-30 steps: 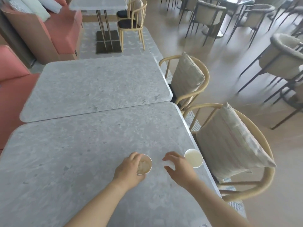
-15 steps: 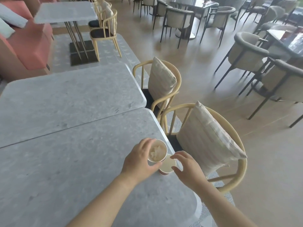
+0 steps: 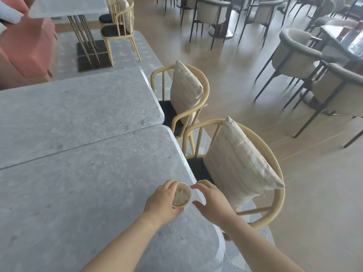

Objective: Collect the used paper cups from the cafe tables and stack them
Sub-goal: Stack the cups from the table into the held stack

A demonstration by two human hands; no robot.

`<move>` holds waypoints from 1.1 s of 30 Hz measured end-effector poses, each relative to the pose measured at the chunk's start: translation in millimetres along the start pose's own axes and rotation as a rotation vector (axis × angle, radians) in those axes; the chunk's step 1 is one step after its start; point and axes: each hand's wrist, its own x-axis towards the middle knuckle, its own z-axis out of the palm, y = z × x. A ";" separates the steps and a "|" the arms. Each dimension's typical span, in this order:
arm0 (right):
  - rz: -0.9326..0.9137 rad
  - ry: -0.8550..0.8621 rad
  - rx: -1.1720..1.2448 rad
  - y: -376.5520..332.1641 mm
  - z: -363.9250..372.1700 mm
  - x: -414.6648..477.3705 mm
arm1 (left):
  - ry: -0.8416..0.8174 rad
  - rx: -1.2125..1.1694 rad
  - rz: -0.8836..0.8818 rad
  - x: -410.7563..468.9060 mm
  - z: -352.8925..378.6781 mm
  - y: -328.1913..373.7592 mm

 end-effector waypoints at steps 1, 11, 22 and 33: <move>-0.013 -0.013 0.000 0.3 1.5 0.2 | -0.011 0.003 -0.011 0.6 2.9 -0.9; -0.044 -0.140 -0.012 8.0 25.7 -1.3 | -0.020 -0.056 -0.070 -3.9 22.6 -2.5; -0.026 -0.107 0.020 -0.8 42.5 -16.9 | -0.037 -0.108 -0.069 -28.4 21.9 -11.9; 0.050 0.152 0.130 -47.4 26.8 -61.0 | 0.060 -0.261 0.089 -68.2 -16.7 -1.8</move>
